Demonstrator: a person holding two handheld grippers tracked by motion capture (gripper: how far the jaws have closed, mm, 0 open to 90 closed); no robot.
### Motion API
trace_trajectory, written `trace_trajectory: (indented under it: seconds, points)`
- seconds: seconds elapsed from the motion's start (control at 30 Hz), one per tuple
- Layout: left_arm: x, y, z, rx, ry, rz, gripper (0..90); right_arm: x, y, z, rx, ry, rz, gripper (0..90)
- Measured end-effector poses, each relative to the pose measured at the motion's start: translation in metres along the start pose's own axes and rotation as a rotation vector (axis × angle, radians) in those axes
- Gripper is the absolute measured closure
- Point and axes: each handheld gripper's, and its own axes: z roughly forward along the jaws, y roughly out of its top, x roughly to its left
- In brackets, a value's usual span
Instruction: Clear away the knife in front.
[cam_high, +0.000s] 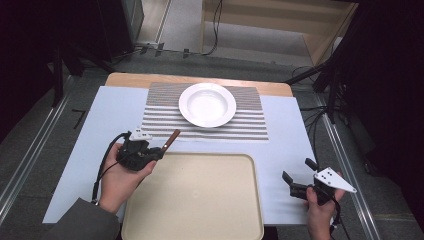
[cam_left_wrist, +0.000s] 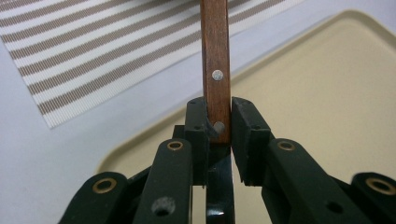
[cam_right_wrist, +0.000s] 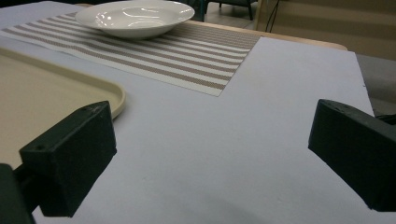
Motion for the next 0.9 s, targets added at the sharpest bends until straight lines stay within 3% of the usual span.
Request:
trace_trajectory:
  seconds: [0.6, 0.9]
  points:
    - [-0.01, -0.049, -0.001, 0.013, -0.051, -0.076, 76.3, 0.001, 0.0, 0.0, 0.006, -0.007, -0.008, 0.0]
    - [-0.011, -0.066, 0.004, 0.042, -0.05, -0.095, 76.2, 0.001, 0.0, 0.0, 0.008, -0.014, -0.01, 0.0]
